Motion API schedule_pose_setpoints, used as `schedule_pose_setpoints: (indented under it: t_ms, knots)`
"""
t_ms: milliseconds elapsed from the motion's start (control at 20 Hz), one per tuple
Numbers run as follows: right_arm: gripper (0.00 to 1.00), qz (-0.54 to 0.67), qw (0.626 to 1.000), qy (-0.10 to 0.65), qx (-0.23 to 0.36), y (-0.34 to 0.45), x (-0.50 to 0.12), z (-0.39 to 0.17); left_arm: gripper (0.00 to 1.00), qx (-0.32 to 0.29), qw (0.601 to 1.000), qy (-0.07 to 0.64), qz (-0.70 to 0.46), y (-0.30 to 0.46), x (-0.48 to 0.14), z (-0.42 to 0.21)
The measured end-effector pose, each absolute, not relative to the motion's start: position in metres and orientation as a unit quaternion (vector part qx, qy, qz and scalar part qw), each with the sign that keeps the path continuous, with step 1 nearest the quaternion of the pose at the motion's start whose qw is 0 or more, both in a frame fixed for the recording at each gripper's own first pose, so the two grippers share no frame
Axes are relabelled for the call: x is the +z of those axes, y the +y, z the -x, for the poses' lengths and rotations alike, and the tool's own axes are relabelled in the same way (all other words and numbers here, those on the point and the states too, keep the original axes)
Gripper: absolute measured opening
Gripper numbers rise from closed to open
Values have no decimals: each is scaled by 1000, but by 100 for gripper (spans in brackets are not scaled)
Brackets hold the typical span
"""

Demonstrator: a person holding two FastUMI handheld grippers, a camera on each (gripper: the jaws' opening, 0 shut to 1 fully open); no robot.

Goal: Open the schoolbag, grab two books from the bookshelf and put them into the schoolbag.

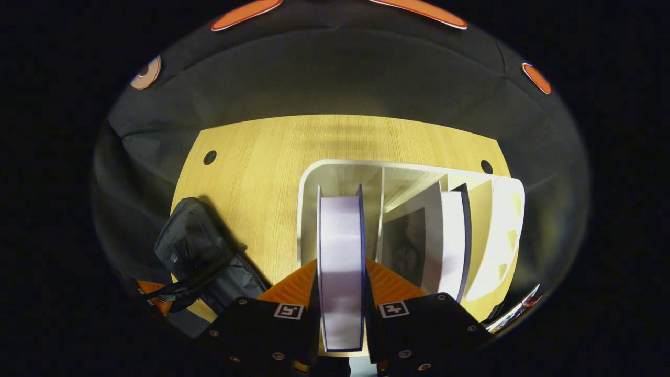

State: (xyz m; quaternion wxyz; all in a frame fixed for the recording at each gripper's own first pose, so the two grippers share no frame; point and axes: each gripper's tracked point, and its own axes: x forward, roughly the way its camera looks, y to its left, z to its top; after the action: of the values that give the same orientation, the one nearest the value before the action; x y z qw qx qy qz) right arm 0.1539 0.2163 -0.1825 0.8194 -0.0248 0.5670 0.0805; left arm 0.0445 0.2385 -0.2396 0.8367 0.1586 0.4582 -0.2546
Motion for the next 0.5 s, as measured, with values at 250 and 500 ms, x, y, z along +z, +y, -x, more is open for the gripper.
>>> schedule_pose_setpoints:
  t_ms: [250,500]
  knots:
    - [36,38,831,550,68,211,-167,-129,7,-266,830,454,-187,238,-243,-44]
    - [35,29,848,526,61,201,-145,-100,7,-277,822,448,-218,234,-245,-45]
